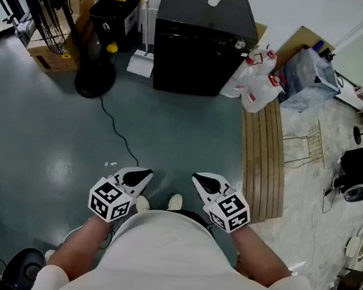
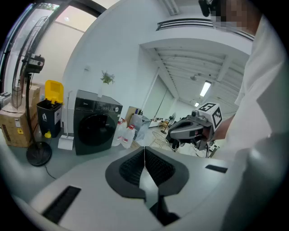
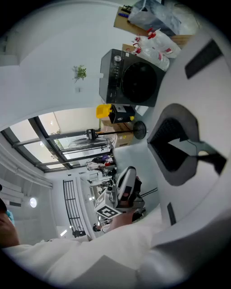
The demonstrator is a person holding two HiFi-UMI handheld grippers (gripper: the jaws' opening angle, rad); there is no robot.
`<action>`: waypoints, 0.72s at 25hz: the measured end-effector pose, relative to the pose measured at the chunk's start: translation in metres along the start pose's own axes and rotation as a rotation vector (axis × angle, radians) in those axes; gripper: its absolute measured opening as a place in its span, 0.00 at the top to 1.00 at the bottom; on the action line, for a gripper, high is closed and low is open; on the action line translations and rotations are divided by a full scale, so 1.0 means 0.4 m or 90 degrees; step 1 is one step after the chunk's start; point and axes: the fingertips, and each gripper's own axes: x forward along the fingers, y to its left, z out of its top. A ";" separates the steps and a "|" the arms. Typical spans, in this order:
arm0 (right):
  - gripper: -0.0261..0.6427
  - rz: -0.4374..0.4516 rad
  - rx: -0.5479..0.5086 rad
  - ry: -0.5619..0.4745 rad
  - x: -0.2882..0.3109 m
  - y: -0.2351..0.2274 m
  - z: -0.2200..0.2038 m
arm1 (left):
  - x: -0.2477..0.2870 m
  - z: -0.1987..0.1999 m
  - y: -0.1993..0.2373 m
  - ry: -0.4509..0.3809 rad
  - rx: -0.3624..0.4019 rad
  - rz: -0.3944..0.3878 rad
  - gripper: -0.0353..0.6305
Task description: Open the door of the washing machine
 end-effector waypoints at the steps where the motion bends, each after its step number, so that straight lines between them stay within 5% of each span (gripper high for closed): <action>1: 0.95 0.004 0.000 -0.005 -0.005 -0.015 0.005 | 0.019 0.013 -0.010 -0.001 0.003 0.001 0.92; 16: 0.94 0.031 0.028 -0.041 -0.086 -0.244 -0.056 | 0.261 0.113 -0.082 0.009 0.019 0.047 0.92; 18: 0.85 0.032 0.038 -0.044 -0.093 -0.262 -0.064 | 0.283 0.122 -0.080 0.011 0.019 0.055 0.92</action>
